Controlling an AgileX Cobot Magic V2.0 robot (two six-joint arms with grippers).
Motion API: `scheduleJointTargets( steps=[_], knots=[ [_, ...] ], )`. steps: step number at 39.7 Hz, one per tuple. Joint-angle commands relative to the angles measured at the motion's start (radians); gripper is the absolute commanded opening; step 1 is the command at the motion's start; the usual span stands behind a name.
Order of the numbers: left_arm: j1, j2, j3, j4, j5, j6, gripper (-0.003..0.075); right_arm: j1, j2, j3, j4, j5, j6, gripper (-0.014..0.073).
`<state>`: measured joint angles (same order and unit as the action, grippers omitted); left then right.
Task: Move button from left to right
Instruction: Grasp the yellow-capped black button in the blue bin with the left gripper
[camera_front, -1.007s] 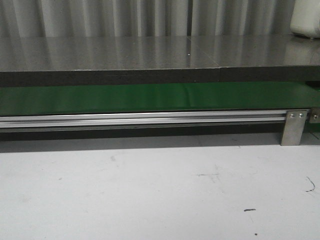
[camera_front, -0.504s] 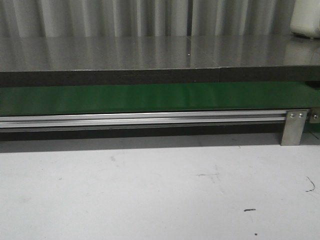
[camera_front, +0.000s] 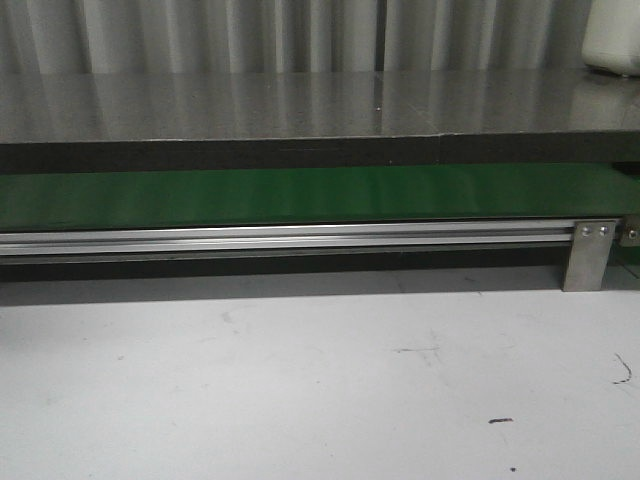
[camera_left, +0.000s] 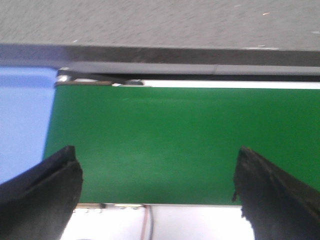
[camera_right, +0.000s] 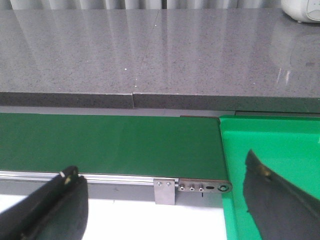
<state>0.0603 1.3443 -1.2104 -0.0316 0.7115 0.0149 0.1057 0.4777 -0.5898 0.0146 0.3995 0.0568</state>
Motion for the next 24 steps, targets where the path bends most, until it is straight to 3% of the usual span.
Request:
scheduleJointTargets(
  steps=[1, 15, 24],
  knots=[
    [0.07, 0.056, -0.129, 0.006, 0.043, 0.002, 0.0583, -0.008, 0.012, -0.036, -0.003, -0.074, -0.005, 0.0645],
    [0.353, 0.23, -0.266, 0.013, 0.122, 0.08, 0.0583, -0.008, 0.012, -0.036, -0.003, -0.074, -0.005, 0.0645],
    [0.435, 0.347, -0.268, 0.013, 0.122, 0.142, 0.0583, -0.008, 0.012, -0.036, -0.003, -0.074, -0.005, 0.0645]
  ],
)
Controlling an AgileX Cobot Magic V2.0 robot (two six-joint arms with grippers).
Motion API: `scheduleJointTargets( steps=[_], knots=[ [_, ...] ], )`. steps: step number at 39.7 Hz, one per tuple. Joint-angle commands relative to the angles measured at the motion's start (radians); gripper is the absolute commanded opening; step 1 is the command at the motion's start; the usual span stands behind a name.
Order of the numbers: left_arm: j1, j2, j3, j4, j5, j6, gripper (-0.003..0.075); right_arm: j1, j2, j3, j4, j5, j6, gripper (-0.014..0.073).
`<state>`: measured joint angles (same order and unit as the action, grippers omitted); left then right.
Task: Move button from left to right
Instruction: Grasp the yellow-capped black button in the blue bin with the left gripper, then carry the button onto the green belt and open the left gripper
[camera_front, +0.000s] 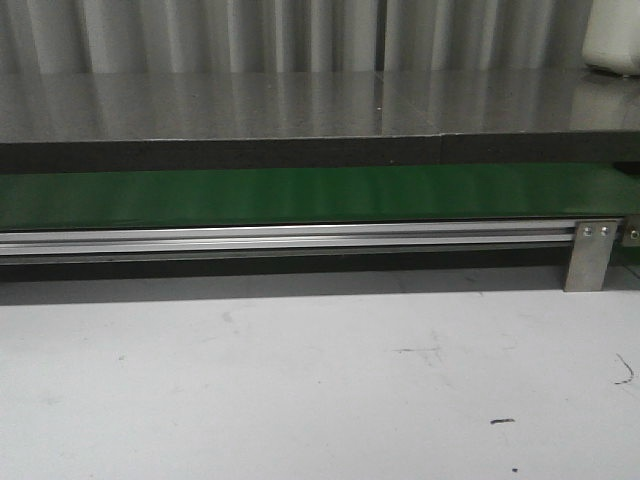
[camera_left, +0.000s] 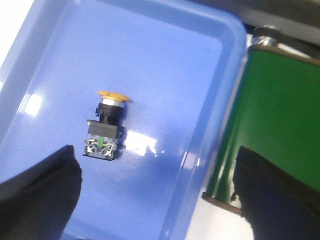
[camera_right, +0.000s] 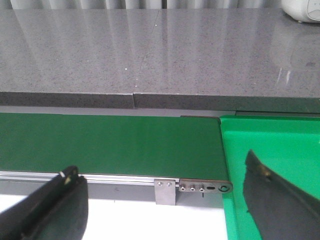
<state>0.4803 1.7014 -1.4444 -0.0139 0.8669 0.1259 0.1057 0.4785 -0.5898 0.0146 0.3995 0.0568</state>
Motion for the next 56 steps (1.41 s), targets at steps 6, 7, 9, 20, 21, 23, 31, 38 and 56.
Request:
scheduleJointTargets(
  steps=[6, 7, 9, 20, 21, 23, 31, 38, 56],
  knots=[
    [0.053, 0.078, -0.063, 0.002, -0.027, 0.051, 0.0583, -0.008, 0.011, -0.036, -0.003, -0.074, -0.005, 0.0645],
    [0.061, 0.092, -0.072, 0.002, -0.024, 0.051, 0.0583, -0.008, 0.011, -0.036, -0.003, -0.074, -0.005, 0.0645],
    [0.075, 0.132, -0.099, 0.002, -0.009, 0.058, 0.0583, -0.008, 0.011, -0.036, -0.003, -0.074, -0.005, 0.0645],
    [0.094, 0.309, -0.243, 0.004, 0.083, 0.1, 0.0583, -0.008, 0.011, -0.036, -0.003, -0.074, -0.005, 0.0645],
    [0.094, 0.323, -0.256, 0.006, 0.088, 0.1, 0.0583, -0.008, 0.011, -0.036, -0.003, -0.074, -0.005, 0.0645],
    [0.094, 0.346, -0.274, 0.014, 0.101, 0.1, 0.0583, -0.008, 0.011, -0.036, -0.003, -0.074, -0.005, 0.0645],
    [0.094, 0.415, -0.328, 0.072, 0.156, 0.1, 0.0583, -0.008, 0.011, -0.036, -0.003, -0.074, -0.005, 0.0645],
    [0.097, 0.439, -0.335, 0.074, 0.173, 0.1, 0.0529, -0.008, 0.011, -0.036, -0.003, -0.074, -0.005, 0.0645],
    [0.097, 0.437, -0.339, 0.074, 0.173, 0.105, 0.0103, -0.008, 0.011, -0.036, -0.003, -0.074, -0.005, 0.0645]
  ],
)
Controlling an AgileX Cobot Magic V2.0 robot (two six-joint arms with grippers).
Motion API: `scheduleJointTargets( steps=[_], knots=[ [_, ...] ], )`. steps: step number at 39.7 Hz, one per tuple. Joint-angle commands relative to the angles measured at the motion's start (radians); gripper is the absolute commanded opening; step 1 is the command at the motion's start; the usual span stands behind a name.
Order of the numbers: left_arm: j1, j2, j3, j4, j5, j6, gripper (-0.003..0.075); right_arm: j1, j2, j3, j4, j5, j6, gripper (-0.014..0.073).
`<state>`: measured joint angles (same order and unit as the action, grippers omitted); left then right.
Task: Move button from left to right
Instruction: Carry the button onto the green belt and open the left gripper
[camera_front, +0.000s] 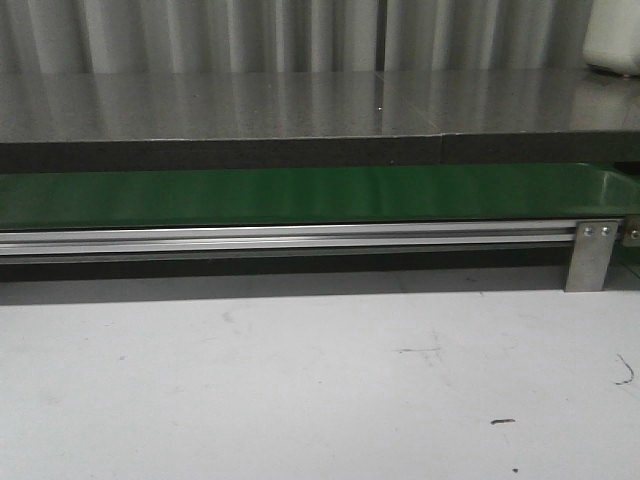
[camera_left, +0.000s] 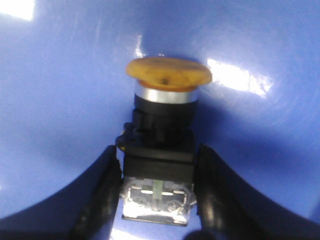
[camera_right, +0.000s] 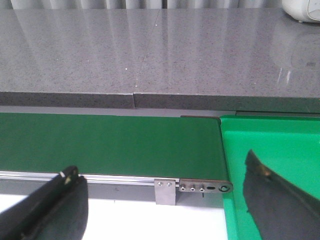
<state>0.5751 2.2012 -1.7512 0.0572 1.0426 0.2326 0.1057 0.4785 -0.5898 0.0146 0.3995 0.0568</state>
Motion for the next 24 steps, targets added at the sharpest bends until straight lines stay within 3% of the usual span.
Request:
scheduleJointTargets(
  steps=[1, 11, 16, 24],
  knots=[
    [0.002, -0.066, -0.035, 0.003, -0.003, -0.002, 0.0103, -0.008, 0.011, -0.036, -0.003, -0.074, -0.005, 0.0645],
    [-0.014, -0.151, -0.097, -0.068, -0.002, -0.006, 0.0104, -0.008, 0.011, -0.036, -0.003, -0.073, -0.005, 0.0645],
    [-0.053, -0.215, -0.107, -0.154, -0.002, -0.006, 0.0104, -0.008, 0.011, -0.036, -0.003, -0.073, -0.005, 0.0645],
    [-0.154, -0.31, -0.107, -0.163, 0.054, -0.006, 0.0104, -0.008, 0.011, -0.036, -0.003, -0.073, -0.005, 0.0645]
  ],
)
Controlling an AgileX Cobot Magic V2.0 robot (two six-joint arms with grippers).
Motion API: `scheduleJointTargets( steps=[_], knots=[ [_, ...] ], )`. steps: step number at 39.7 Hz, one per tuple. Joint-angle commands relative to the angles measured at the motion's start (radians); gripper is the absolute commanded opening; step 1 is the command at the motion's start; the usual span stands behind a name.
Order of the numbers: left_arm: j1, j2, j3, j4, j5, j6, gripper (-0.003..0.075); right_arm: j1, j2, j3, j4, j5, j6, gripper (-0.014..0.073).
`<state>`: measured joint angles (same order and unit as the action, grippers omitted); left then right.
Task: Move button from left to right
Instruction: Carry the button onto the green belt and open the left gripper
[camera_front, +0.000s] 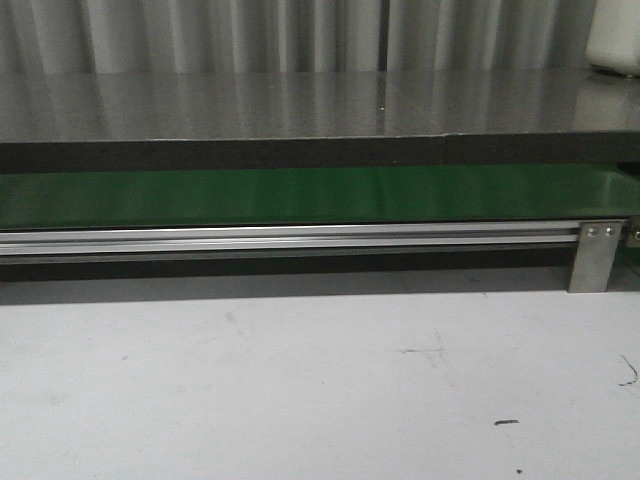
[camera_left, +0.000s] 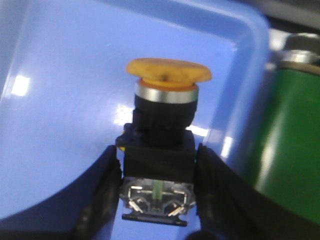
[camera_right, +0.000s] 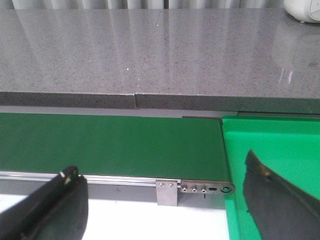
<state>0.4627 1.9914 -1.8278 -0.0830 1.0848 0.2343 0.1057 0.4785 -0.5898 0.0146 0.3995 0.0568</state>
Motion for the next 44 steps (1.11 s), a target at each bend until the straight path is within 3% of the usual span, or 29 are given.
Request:
scheduleJointTargets(
  steps=[1, 10, 20, 26, 37, 40, 44],
  knots=[
    [-0.056, -0.107, -0.031, -0.022, 0.026, -0.007, 0.0103, -0.008, 0.011, -0.036, -0.003, -0.073, -0.005, 0.0645],
    [-0.149, -0.12, -0.019, -0.022, 0.118, -0.012, 0.0104, -0.008, 0.011, -0.036, -0.003, -0.073, -0.005, 0.0645],
    [-0.23, -0.114, 0.066, -0.024, 0.065, -0.014, 0.0104, -0.008, 0.011, -0.036, -0.003, -0.073, -0.005, 0.0645],
    [-0.244, -0.11, 0.094, -0.024, 0.015, -0.014, 0.0104, -0.008, 0.011, -0.036, -0.003, -0.073, -0.005, 0.0645],
    [-0.245, -0.051, 0.094, -0.029, 0.057, -0.018, 0.0109, -0.008, 0.011, -0.036, -0.003, -0.073, -0.005, 0.0645],
    [-0.245, -0.042, 0.094, -0.03, 0.064, -0.022, 0.0153, -0.008, 0.011, -0.036, -0.003, -0.073, -0.005, 0.0645],
    [-0.245, -0.04, 0.094, -0.03, 0.062, -0.022, 0.03, -0.008, 0.011, -0.036, -0.003, -0.073, -0.005, 0.0645]
  ],
)
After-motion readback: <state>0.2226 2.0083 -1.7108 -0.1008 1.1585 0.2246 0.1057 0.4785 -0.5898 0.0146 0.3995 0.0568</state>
